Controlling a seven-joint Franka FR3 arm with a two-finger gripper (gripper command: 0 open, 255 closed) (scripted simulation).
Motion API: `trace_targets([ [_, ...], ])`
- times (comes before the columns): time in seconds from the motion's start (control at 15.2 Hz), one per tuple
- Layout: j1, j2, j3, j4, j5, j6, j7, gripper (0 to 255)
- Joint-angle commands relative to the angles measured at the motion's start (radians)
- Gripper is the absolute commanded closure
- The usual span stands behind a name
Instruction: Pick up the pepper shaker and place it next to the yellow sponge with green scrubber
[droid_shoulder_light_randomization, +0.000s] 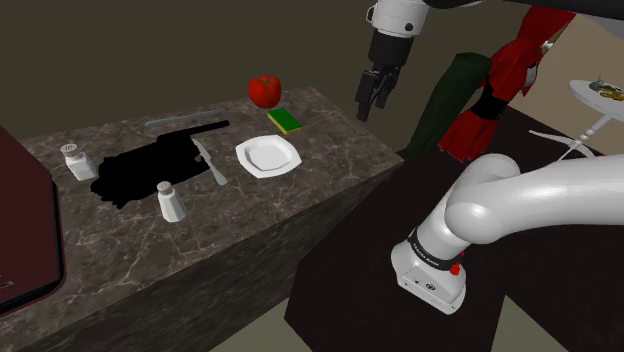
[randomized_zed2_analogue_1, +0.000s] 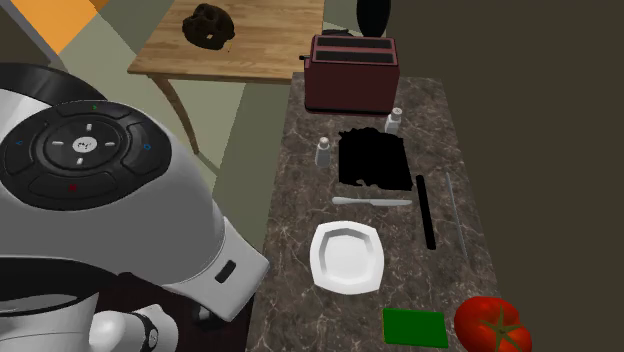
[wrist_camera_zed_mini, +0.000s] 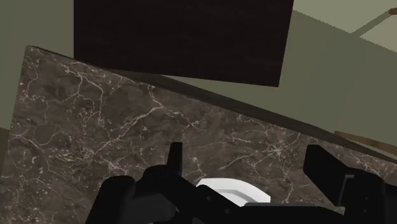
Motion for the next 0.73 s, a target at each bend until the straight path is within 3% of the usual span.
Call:
trace_targets([
  [0.0,0.000,0.000,0.000,0.000,0.000,0.000,0.000,0],
  [0.66,0.064,0.276,0.179,0.088,0.047,0.232,0.111,0],
])
